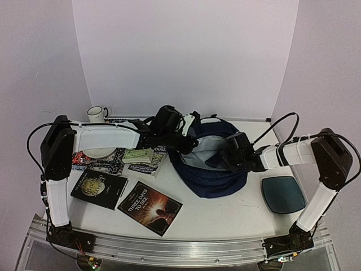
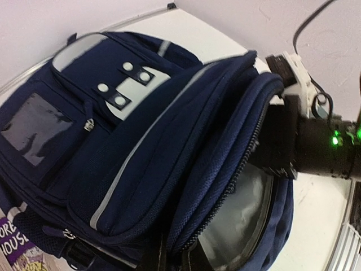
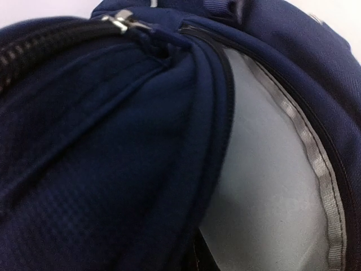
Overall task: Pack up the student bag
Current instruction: Place the card case in the second largest pocket of the bag.
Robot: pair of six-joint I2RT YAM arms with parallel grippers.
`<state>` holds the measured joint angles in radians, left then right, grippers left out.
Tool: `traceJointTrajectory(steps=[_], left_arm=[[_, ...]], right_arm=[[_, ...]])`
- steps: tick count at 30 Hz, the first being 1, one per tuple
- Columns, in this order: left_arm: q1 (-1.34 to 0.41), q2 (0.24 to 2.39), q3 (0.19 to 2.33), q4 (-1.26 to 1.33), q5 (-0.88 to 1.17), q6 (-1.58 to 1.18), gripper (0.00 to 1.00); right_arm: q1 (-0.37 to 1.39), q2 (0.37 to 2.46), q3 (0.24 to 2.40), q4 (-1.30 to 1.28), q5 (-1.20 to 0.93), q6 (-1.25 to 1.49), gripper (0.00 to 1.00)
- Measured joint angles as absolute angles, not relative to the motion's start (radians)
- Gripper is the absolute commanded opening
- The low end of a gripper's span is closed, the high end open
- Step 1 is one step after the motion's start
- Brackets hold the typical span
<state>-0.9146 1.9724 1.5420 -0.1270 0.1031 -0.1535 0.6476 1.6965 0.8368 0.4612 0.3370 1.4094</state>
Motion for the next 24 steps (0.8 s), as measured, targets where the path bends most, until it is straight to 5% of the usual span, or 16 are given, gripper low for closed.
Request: traceJointTrajectory(steps=[11, 24], left_arm=[[-0.915, 1.963, 1.456, -0.074, 0.122, -0.154, 0.0], [-0.949, 1.963, 1.41, -0.044, 0.144, -0.12, 0.0]], right_arm=[[0.631, 1.733, 0.863, 0.467, 0.266, 1.293, 0.73], [0.638, 1.454, 0.857, 0.088, 0.187, 0.995, 0.96]])
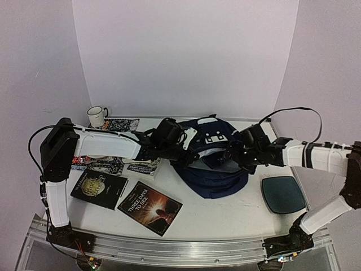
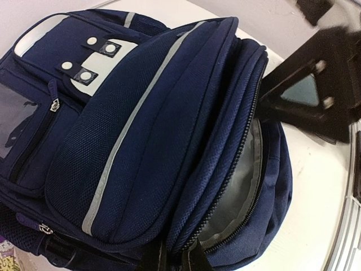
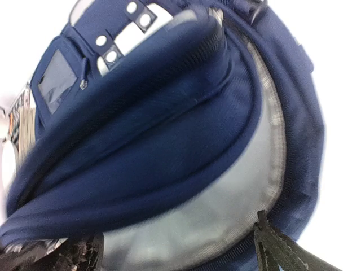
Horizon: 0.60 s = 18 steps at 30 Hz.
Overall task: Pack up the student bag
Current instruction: Place the card case in the second largest pocket of the bag, then put down the student bag in the second largest pocket.
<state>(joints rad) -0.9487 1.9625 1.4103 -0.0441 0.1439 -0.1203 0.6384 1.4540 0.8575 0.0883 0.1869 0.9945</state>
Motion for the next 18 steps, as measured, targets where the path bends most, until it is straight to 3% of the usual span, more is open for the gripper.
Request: traceJointTrajectory(steps=[3, 6, 12, 18], left_arm=[[-0.972, 1.96, 1.4, -0.044, 0.138, -0.102, 0.09], [-0.99, 1.953, 1.387, -0.05, 0.137, -0.088, 0.26], [-1.007, 1.891, 1.34, -0.079, 0.148, -0.103, 0.52], [-0.978, 1.777, 1.281, -0.076, 0.147, -0.158, 0.61]], right_arm=[[0.638, 1.341, 0.855, -0.003, 0.194, 0.928, 0.98], [0.638, 1.247, 0.863, -0.067, 0.191, 0.849, 0.98], [0.638, 1.251, 0.98, -0.135, 0.128, 0.674, 0.98], [0.64, 1.396, 1.123, -0.149, 0.024, 0.536, 0.98]])
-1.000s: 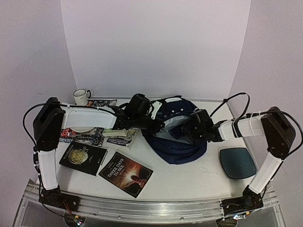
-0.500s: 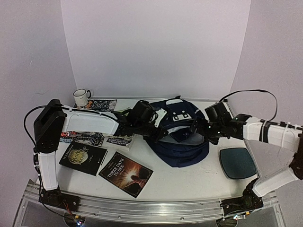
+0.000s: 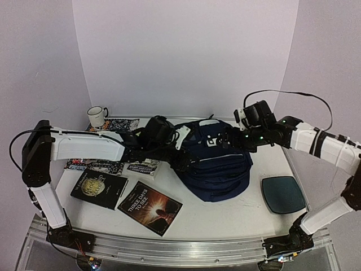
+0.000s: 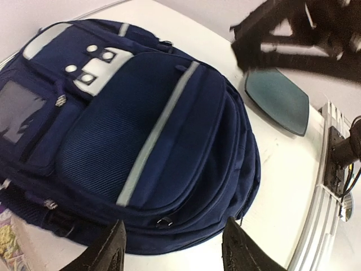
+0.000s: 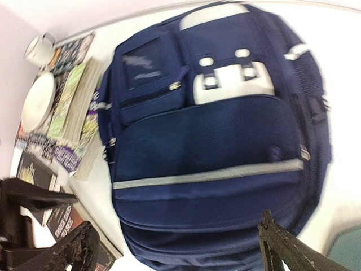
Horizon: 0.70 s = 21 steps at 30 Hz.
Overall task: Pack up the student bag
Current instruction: Put down the student bag in the second largest pocket, then move the student bag to the center of the board.
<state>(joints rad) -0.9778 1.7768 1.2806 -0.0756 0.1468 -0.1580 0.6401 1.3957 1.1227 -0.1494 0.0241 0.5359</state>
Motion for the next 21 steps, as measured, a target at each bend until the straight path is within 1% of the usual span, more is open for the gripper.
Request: traceJointTrajectory(steps=[4, 10, 16, 21], left_arm=[[-0.868, 1.727, 1.226, -0.075, 0.157, -0.239, 0.64], [-0.676, 1.768, 1.196, -0.078, 0.16, -0.348, 0.64], [-0.66, 1.862, 1.212, -0.08, 0.182, -0.404, 0.64], [-0.665, 1.898, 1.237, -0.08, 0.194, -0.433, 0.64]], right_arm=[[0.665, 1.526, 1.205, -0.166, -0.003, 0.456, 0.98], [0.764, 1.724, 1.329, -0.216, 0.069, 0.337, 0.98], [0.843, 1.855, 1.391, -0.291, 0.194, 0.235, 0.98], [0.841, 1.864, 1.363, -0.338, 0.282, 0.201, 0.98]])
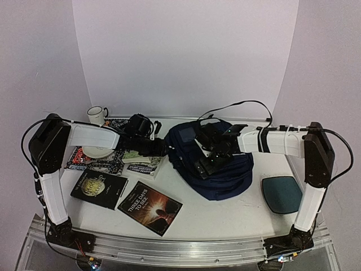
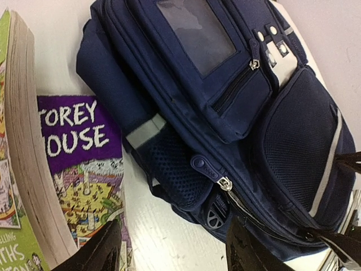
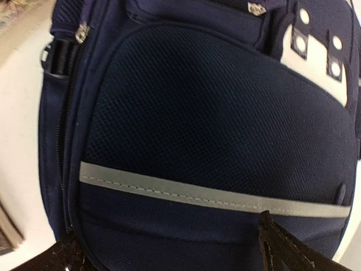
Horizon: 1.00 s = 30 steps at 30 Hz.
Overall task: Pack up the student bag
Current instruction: Move the student bag to the center of the board, then hold the second largest pocket of the student bag.
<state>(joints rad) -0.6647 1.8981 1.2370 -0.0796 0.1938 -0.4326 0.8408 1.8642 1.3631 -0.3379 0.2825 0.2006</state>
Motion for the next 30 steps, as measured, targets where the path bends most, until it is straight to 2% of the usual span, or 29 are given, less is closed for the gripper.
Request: traceJointTrajectory(steps=[9, 21, 23, 25, 30], left_arm=[[-0.665, 1.956, 1.315, -0.076, 0.259, -0.484, 0.64], [-0.665, 2.154, 1.48, -0.044, 0.364, -0.586, 0.62], [-0.665, 2.184, 1.508, -0.031, 0.38, -0.607, 0.57], [-0.665, 2.212, 1.533, -0.016, 0.393, -0.623, 0.48], [-0.664, 2.253, 1.554, 0.013, 0.421, -0.658, 0.11]], right_arm=[[0.714, 1.739, 1.217, -0.395, 0.36, 0.198, 0.98], [0.719, 1.588, 1.215, -0.354, 0.193, 0.161, 0.97], [0.721, 1.589, 1.223, -0.343, 0.17, 0.148, 0.95], [0.724, 1.605, 1.241, -0.333, 0.15, 0.138, 0.9], [0.728, 1.701, 1.317, -0.299, 0.118, 0.113, 0.73]])
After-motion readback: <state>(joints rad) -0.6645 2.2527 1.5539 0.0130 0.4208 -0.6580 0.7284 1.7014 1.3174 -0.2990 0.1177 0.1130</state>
